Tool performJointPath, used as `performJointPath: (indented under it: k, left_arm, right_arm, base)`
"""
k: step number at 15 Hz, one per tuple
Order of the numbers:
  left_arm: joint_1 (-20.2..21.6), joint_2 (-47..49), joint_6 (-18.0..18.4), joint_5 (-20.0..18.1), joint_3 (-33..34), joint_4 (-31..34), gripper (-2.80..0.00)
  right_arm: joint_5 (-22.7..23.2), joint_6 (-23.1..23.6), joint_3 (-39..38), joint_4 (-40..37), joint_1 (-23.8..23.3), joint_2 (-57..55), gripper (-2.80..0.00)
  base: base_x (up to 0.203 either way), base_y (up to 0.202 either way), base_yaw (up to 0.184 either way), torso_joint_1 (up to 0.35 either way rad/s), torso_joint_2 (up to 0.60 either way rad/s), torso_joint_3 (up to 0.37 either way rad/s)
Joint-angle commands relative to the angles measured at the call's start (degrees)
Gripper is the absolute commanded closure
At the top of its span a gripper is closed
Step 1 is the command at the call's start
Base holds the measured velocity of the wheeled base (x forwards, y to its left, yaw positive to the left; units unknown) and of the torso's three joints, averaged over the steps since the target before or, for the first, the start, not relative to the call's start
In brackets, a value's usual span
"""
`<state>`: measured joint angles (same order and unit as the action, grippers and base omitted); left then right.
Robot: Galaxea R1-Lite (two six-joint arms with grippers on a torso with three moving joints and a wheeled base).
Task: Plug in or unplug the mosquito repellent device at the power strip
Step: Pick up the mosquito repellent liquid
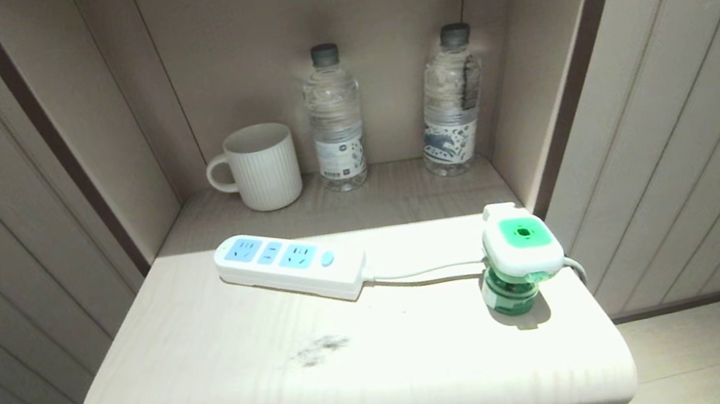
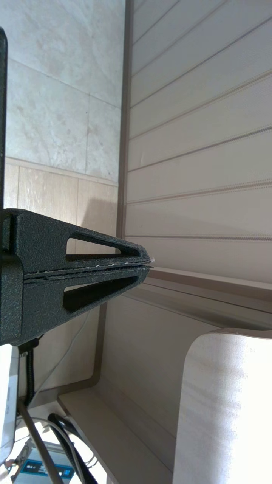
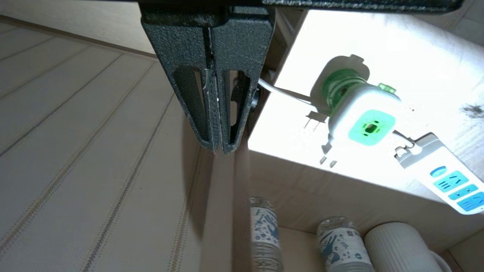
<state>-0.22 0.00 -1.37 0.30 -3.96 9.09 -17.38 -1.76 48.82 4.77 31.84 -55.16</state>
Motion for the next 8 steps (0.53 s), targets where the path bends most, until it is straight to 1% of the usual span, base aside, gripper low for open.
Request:
performJointPath:
  k: [1,2,3,5,6,7,8]
  left_arm:
    - [0.04,0.09,-0.04,0.05,0.01,0.05,0.0]
    - [-0.04,0.09,-0.04,0.05,0.01,0.05,0.0]
    - [-0.04,0.09,-0.04,0.05,0.01,0.05,0.0]
    - [0.04,0.09,-0.04,0.05,0.01,0.05,0.0]
    - [0.0,0.09,-0.04,0.05,0.01,0.05,0.0]
    - [0.04,0.09,-0.04,0.05,0.01,0.05,0.0]
    - [0.04,0.09,-0.04,0.05,0.01,0.05,0.0]
  right_arm:
    - [-15.06,-0.17,1.64,0.05,12.19,-5.9,0.0]
    - [-20.02,-0.64,2.03,0.24,15.23,-8.25,0.0]
    - [-23.49,-2.77,2.64,0.86,16.51,-10.23,0.0]
    - [-26.8,-8.43,2.89,5.8,17.14,-12.58,0.0]
    - [-29.23,-10.14,2.08,8.7,18.41,-13.97,0.0]
    - [-30.98,-10.85,0.71,10.84,20.15,-14.65,0.0]
    - [-31.58,-10.91,-0.17,12.61,22.3,-15.14,0.0]
  base:
    - [0.0,0.0,0.0,0.0,0.0,0.0]
    - [0.0,0.0,0.0,0.0,0.0,0.0]
    - [0.0,0.0,0.0,0.0,0.0,0.0]
    - [0.0,0.0,0.0,0.0,0.0,0.0]
    - [0.0,0.0,0.0,0.0,0.0,0.0]
    - [0.0,0.0,0.0,0.0,0.0,0.0]
    - [0.0,0.0,0.0,0.0,0.0,0.0]
